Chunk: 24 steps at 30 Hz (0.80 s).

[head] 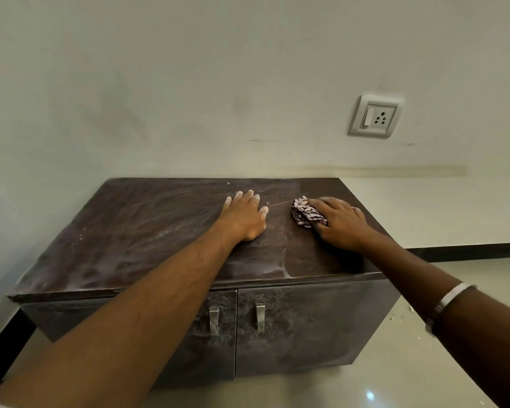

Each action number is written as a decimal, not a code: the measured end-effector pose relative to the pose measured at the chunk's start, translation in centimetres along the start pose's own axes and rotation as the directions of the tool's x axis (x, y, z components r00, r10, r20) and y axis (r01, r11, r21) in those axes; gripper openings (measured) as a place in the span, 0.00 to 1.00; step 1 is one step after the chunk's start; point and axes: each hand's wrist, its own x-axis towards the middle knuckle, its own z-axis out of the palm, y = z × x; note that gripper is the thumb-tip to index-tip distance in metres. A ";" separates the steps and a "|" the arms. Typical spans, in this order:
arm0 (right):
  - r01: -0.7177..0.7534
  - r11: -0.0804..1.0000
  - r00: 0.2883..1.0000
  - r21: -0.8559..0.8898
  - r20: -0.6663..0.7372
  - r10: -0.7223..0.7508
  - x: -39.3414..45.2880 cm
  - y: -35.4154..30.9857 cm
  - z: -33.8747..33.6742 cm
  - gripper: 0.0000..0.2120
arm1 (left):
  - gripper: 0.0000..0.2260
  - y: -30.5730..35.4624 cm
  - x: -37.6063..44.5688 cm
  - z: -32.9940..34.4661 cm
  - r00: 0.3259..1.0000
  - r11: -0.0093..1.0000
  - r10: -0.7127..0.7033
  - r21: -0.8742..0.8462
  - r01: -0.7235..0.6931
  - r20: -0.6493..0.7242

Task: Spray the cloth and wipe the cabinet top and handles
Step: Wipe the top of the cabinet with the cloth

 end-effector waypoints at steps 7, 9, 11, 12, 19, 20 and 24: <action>0.132 0.991 0.991 0.034 -0.040 -0.131 -0.5 -1.4 1.0 0.26 | 0.26 -0.3 0.9 -0.1 1.000 1.000 -0.019 -0.004 0.019 0.001; 0.167 0.986 0.985 0.021 -0.053 -0.166 -0.9 -0.2 0.9 0.25 | 0.26 -0.3 1.1 -0.1 1.000 1.000 -0.015 0.000 0.015 -0.006; 0.135 0.991 0.990 0.014 -0.043 -0.134 -0.6 0.8 0.5 0.25 | 0.26 -0.3 1.3 -0.1 1.000 1.000 -0.013 -0.001 0.013 -0.010; 0.107 0.994 0.994 0.014 -0.030 -0.107 -0.1 1.0 0.3 0.25 | 0.26 -0.3 1.3 -0.1 1.000 1.000 -0.014 -0.004 0.014 -0.010; 0.027 0.999 1.000 0.023 -0.005 -0.027 2.7 -1.2 0.6 0.26 | 0.26 -0.1 1.9 -0.2 1.000 1.000 -0.017 0.012 0.017 -0.005; 0.043 0.999 0.999 0.031 -0.014 -0.043 2.6 -1.5 0.7 0.26 | 0.26 -0.1 1.9 -0.2 1.000 1.000 -0.017 0.012 0.017 -0.001; 0.156 0.987 0.987 0.027 -0.051 -0.155 1.4 -0.7 1.0 0.26 | 0.26 0.0 2.2 -0.1 1.000 1.000 -0.020 0.007 0.020 0.004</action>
